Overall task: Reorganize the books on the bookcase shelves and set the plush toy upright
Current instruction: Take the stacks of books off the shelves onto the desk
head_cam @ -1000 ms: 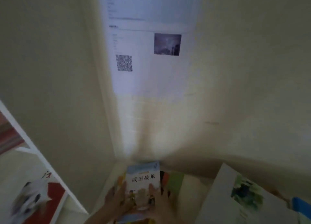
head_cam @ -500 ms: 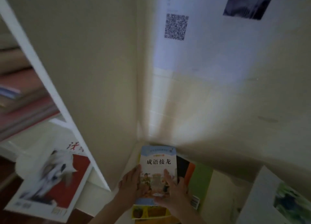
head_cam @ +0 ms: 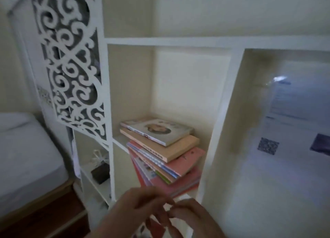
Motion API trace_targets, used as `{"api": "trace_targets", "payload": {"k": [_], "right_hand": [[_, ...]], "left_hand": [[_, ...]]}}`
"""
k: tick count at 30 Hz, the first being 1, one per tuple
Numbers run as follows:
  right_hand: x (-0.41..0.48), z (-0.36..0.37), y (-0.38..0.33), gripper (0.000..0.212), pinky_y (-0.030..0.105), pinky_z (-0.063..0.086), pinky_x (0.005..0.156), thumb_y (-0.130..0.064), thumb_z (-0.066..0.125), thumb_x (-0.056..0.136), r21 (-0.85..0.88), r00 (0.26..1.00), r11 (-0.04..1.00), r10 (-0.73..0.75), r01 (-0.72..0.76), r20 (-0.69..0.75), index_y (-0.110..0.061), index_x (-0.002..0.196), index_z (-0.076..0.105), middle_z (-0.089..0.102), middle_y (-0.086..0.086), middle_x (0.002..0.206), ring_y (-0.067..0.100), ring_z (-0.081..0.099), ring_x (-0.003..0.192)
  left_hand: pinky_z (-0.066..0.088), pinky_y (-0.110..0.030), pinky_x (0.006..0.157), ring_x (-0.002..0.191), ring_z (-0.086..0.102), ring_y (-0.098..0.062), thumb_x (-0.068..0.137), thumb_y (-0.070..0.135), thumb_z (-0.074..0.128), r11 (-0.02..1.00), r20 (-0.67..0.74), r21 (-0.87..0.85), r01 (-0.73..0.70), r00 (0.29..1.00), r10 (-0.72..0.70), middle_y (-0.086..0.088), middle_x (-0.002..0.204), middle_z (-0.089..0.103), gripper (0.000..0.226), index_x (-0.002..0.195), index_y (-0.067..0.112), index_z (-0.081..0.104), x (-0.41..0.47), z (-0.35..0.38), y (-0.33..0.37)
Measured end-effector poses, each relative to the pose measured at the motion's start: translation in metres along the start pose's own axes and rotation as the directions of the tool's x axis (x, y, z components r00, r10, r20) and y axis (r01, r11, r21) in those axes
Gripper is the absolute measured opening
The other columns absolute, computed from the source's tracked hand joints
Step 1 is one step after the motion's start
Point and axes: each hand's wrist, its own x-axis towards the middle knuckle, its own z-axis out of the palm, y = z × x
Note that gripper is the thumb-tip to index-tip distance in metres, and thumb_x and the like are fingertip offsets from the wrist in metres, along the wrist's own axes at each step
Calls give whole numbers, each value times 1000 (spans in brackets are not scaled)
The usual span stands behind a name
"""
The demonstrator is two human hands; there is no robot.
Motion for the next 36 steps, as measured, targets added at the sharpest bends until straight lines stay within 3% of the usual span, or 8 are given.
{"api": "trace_targets", "payload": {"k": [1,4,6,8,13,24,30,36], "right_hand": [[19,1,-22,4,-7,38,74,-40,65,63,156,982,984,-108,83,156,-42,65,63,65,-24,73,-23,55,78],[84,5,-41,48,19,36,105,-47,61,84,9,894,949,-300,315,333,-35,129,50,46,-13,135,4,42,125],[126,27,-41,85,43,22,117,-60,61,80,-170,832,975,-26,143,555,-37,149,17,11,-8,156,21,12,144],[147,53,-32,106,54,14,115,-67,64,71,-294,688,951,148,99,710,-40,150,-2,-4,-10,158,29,0,147],[164,71,5,89,34,32,109,-63,70,67,-321,621,944,206,77,756,-38,143,31,40,-12,144,14,41,130],[181,59,-13,62,31,36,66,-32,65,84,-389,459,697,97,602,883,-10,133,34,54,12,122,31,59,103],[204,53,-43,46,31,46,70,-21,67,82,-377,464,835,170,401,869,-11,122,48,60,11,112,28,60,93],[168,34,-78,55,36,41,90,-29,61,88,-320,561,817,-6,481,828,-18,137,38,48,10,135,29,50,118]], "left_hand": [[51,-20,63,72,68,-11,91,13,58,998,-39,-34,-55,998,54,-2,74,73,24,85,30,74,-4,-23,-4],[51,-27,85,97,63,-3,87,22,64,941,-326,294,-166,908,262,14,99,69,27,105,42,63,31,-69,-26],[40,-33,104,123,47,-6,85,28,66,861,-308,488,-145,894,325,17,129,53,51,124,51,44,62,-82,-40],[25,-36,115,141,26,-15,88,31,61,857,-281,507,-97,921,270,10,149,32,63,132,52,22,89,-83,-55],[-3,-41,120,139,-15,2,67,78,24,708,-89,698,-110,967,238,28,148,-5,64,125,68,-1,137,-88,-81],[-6,-45,117,133,4,7,56,94,24,634,-22,750,-186,952,305,29,143,17,64,115,80,2,145,-106,-92],[-12,-34,115,135,0,4,65,65,49,696,-61,665,-271,909,413,26,141,15,73,126,65,11,144,-101,-67],[22,-52,107,124,52,-13,66,42,54,256,84,883,-394,669,739,17,115,64,53,118,33,56,132,-110,-62]]}}
